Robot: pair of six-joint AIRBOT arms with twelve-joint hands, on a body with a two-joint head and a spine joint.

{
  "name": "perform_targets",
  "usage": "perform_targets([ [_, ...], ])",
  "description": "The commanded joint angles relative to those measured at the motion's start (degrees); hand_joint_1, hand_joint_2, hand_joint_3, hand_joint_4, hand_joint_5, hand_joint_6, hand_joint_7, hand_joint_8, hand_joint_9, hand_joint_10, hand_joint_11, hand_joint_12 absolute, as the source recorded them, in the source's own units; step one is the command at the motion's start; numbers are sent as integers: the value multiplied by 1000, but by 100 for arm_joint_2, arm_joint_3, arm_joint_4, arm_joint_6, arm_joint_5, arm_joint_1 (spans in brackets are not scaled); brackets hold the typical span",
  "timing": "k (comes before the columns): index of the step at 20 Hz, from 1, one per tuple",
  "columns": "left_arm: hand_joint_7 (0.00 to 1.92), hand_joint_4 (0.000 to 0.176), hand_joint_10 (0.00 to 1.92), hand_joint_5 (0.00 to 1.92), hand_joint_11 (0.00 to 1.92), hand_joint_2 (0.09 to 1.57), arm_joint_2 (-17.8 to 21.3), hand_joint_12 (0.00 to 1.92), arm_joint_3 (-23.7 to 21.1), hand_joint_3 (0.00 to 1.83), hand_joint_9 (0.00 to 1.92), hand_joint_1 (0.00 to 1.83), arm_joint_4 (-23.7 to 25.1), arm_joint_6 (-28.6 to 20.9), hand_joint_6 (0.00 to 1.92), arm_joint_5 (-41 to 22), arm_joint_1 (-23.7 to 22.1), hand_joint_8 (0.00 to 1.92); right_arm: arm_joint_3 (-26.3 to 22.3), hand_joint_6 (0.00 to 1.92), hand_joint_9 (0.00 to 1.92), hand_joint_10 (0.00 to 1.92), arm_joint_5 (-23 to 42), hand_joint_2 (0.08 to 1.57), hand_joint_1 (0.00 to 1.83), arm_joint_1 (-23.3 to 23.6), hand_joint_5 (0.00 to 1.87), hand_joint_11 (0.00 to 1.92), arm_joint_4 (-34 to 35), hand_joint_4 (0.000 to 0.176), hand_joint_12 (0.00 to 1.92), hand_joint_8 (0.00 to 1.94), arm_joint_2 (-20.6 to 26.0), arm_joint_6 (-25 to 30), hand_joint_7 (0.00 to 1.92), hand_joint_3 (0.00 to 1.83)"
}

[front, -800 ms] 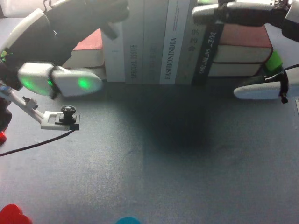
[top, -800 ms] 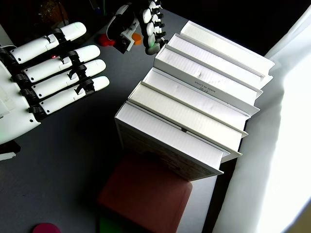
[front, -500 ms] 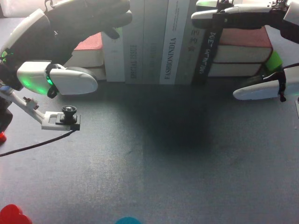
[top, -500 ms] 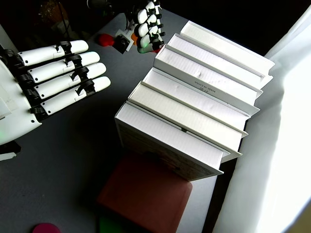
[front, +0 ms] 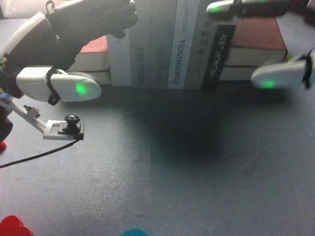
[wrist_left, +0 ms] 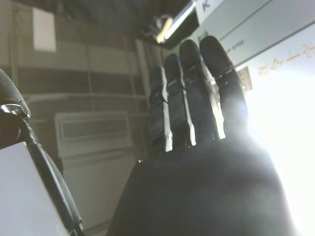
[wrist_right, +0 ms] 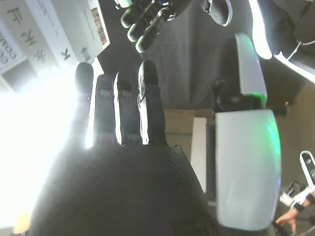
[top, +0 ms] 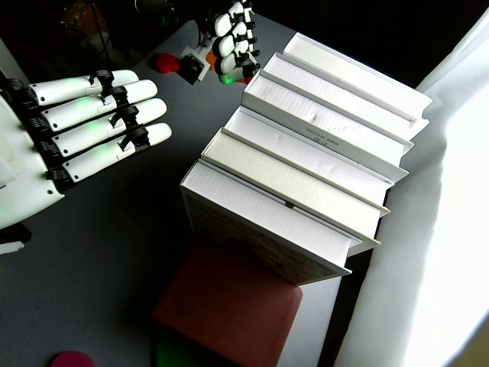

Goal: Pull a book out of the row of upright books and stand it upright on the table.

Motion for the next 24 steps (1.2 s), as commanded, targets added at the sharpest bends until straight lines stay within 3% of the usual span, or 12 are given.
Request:
perform_targets([
  [1, 466, 0, 8, 444, 1, 761, 3, 1513, -8, 5, 496, 944, -329, -59, 3, -663, -21, 0, -33, 15, 0, 0, 545, 1159, 741, 155, 612, 5, 256, 66, 5, 0, 21, -32, 4, 27],
  [3, 468, 3, 13, 446, 0, 753, -5, 1538, 8, 0, 510, 936, -389, -59, 2, -681, -3, 5, -9, 8, 0, 0, 287, 1223, 467, 465, 649, 2, 36, 67, 1, 0, 53, -87, 0, 24],
  [4, 473, 0, 15, 433, 5, 767, -7, 1543, 20, 6, 517, 915, -410, -59, 0, -668, 6, 7, 43, 1, 0, 0, 135, 1198, 280, 604, 637, 0, -30, 105, 0, 0, 31, -101, 0, 7],
  [5, 485, 0, 22, 440, 55, 787, -5, 1530, 21, 9, 537, 909, -433, -59, 2, -663, 23, 7, 80, 0, 0, 0, 96, 1204, 211, 636, 634, 0, -37, 101, 0, 0, 11, -101, 0, 8],
  [8, 556, 1, 30, 462, 188, 842, 10, 1433, -9, 7, 601, 903, -541, -59, 4, -718, 122, 10, 249, 2, 0, 0, -82, 1252, 341, 824, 594, 31, -27, 173, 15, 0, -108, -175, 0, 14],
  [10, 528, 3, 15, 453, 99, 852, 6, 1508, -17, 4, 582, 918, -544, -59, 0, -733, 126, 1, 314, 12, 0, 0, -300, 1274, 281, 1070, 602, 7, -27, 70, 4, 0, -132, -378, 0, 17],
  [11, 498, 17, 9, 462, 71, 849, 4, 1534, -17, 2, 571, 909, -549, -59, 3, -740, 126, 0, 351, 21, 0, 0, -478, 1277, 300, 1207, 638, 1, -64, 70, 0, 0, -167, -527, 0, 14],
  [13, 441, 13, 0, 461, 4, 858, -3, 1635, -19, 2, 511, 942, -601, -59, 2, -770, 152, 0, 459, 3, 0, 0, -672, 1242, 286, 1365, 570, 0, -169, 126, 0, 0, -288, -595, 0, 0],
  [14, 435, 13, 0, 461, 0, 858, -4, 1642, -19, 1, 506, 946, -662, -59, 2, -799, 184, 0, 565, 1, 0, 0, -779, 1233, 272, 1419, 558, 0, -224, 133, 0, 0, -381, -595, 0, 0],
  [16, 471, 12, 0, 479, 0, 855, 12, 1611, -43, 0, 492, 1003, -750, -59, 7, -838, 233, 12, 683, 7, 0, 0, -883, 1205, 332, 1423, 566, 0, -232, 99, 0, 0, -487, -595, 0, 0],
  [19, 450, 0, 1, 472, 0, 875, 101, 1552, -157, 6, 480, 991, -935, -59, 2, -944, 389, 1, 851, 1, 0, 0, -1099, 1172, 230, 1423, 533, 0, -232, 110, 0, 0, -632, -595, 0, 0],
  [24, 467, 7, 5, 470, 0, 875, 73, 1562, -173, 3, 490, 983, -1007, -59, 1, -972, 436, 5, 1130, 9, 0, 0, -1529, 1232, 318, 1463, 556, 0, -259, 79, 0, 0, -768, -599, 0, 8],
])
